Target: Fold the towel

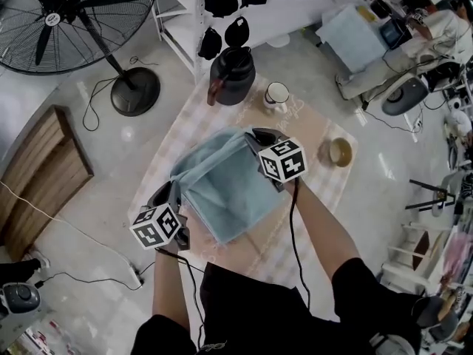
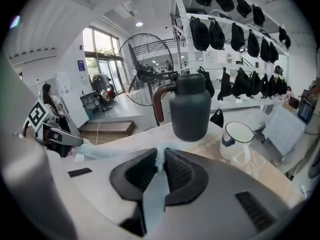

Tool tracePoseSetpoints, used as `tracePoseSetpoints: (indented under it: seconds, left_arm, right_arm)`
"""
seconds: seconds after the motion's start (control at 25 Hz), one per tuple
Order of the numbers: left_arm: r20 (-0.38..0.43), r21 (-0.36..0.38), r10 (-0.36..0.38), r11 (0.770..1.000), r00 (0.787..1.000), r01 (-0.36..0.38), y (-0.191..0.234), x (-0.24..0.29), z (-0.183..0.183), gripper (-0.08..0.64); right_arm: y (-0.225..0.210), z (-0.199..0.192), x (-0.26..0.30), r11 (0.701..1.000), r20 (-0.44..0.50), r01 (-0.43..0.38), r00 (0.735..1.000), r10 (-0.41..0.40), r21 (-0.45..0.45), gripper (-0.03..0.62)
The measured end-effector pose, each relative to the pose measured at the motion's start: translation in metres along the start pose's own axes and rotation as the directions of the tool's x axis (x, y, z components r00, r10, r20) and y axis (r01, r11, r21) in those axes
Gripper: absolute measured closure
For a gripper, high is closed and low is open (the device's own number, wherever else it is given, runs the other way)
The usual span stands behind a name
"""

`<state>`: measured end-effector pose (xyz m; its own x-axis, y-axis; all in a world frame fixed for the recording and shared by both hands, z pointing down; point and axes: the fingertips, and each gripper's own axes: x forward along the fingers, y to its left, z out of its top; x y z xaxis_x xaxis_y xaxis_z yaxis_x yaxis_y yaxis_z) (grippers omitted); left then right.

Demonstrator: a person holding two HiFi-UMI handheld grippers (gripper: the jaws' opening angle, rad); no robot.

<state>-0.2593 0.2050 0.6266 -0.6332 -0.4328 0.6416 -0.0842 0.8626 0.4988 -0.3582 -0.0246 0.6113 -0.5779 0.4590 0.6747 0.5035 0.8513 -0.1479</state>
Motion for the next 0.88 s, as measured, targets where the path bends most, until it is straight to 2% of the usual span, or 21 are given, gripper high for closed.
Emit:
tracePoseSetpoints:
  seconds: [0.08, 0.2, 0.28, 0.32, 0.4, 0.48, 0.68, 0.88]
  left_arm:
    - [-0.002, -0.010, 0.017, 1.000, 1.000, -0.017, 0.007, 0.006, 0.001, 0.522]
    - [0.052, -0.049, 0.033, 0.998, 0.998, -0.030, 0.014, 0.008, 0.006, 0.520]
    - [0.091, -0.065, 0.036, 0.997, 0.995, -0.030, 0.015, 0.005, 0.010, 0.504]
    - [0.103, -0.068, 0.036, 0.997, 0.994, -0.029, 0.014, 0.004, 0.012, 0.475]
    - [0.119, -0.067, 0.033, 0.997, 0.992, -0.026, 0.012, 0.000, 0.015, 0.401]
    - [0.125, -0.055, 0.027, 0.998, 0.992, -0.020, 0.007, -0.004, 0.013, 0.383]
    - [0.063, 0.008, 0.009, 1.000, 0.998, -0.009, -0.007, -0.014, -0.023, 0.382]
    - [-0.002, -0.001, 0.010, 1.000, 1.000, -0.010, -0.020, -0.022, -0.074, 0.382]
  right_arm:
    - [0.000, -0.001, 0.011, 1.000, -0.015, -0.007, 1.000, 0.007, -0.003, 0.551]
    - [0.004, -0.004, 0.021, 1.000, -0.021, -0.029, 0.999, 0.029, 0.000, 0.543]
    - [0.007, -0.004, 0.022, 0.999, -0.009, -0.042, 0.999, 0.042, 0.018, 0.474]
    - [0.008, -0.002, 0.020, 0.999, 0.001, -0.044, 0.999, 0.044, 0.026, 0.439]
    - [0.007, 0.001, 0.015, 0.999, 0.026, -0.038, 0.999, 0.037, 0.026, 0.406]
    - [0.004, 0.001, 0.007, 0.999, 0.036, -0.033, 0.999, 0.033, 0.009, 0.376]
    - [-0.009, -0.021, -0.023, 1.000, 0.029, -0.027, 0.999, 0.027, 0.013, 0.371]
    - [-0.026, -0.079, -0.058, 0.999, -0.033, -0.021, 0.999, 0.022, 0.028, 0.373]
